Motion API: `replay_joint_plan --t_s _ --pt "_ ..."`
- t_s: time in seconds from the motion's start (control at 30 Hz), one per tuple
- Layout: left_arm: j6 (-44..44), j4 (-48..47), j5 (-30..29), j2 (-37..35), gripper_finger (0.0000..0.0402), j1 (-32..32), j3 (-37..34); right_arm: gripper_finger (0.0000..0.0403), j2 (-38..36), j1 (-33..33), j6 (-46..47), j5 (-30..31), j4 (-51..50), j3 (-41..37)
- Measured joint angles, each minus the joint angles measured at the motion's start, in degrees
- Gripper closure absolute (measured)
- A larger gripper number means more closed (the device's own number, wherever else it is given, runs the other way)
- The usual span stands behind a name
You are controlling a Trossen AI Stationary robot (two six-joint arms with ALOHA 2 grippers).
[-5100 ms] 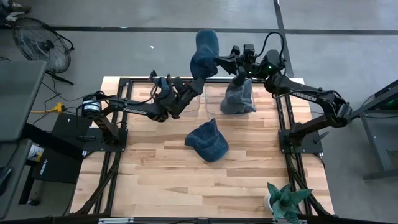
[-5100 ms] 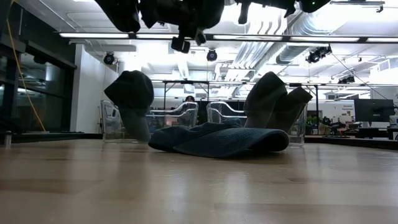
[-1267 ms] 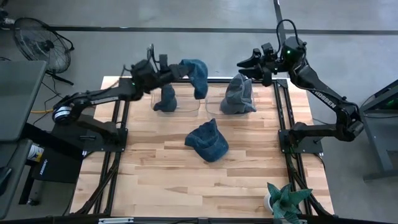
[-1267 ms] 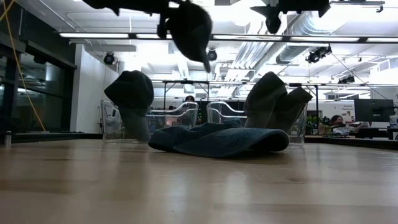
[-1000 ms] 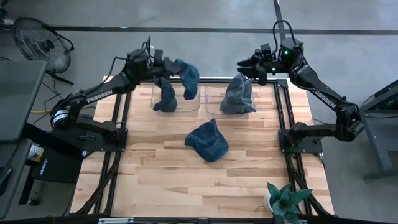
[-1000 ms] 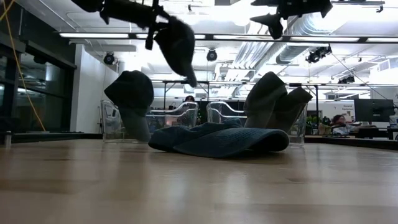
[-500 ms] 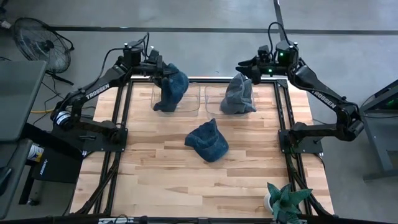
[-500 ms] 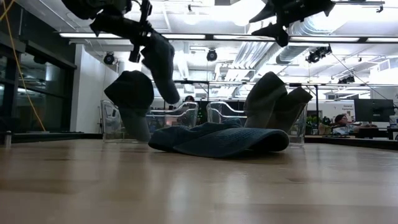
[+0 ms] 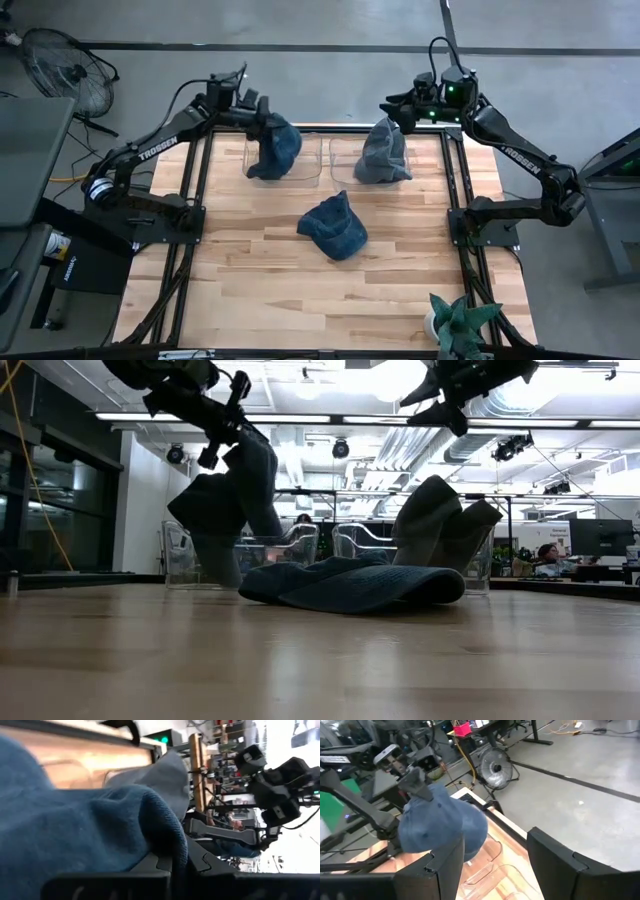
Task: Pick & Place hat
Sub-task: Put the left blue cap into the left transparent bin
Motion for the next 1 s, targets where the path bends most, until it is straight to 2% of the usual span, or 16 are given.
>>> replay_joint_plan --t_s 0.27,0.53,1.0 --pt "0.4 -7.6 -5.8 0.0 0.0401 -1.9 0.0 0.0194 0.0 0.0 -4.3 4.4 -1.8 0.0" --pt "0.8 -10.3 -11.8 0.0 0.0401 -1.9 0.0 0.0194 0.0 0.0 -6.6 4.8 -3.2 0.0" --pt "-0.2 -11.2 -7.3 0.0 0.0401 -1.8 0.0 0.0194 0.1 -0.1 -10.0 4.7 -4.0 0.0"
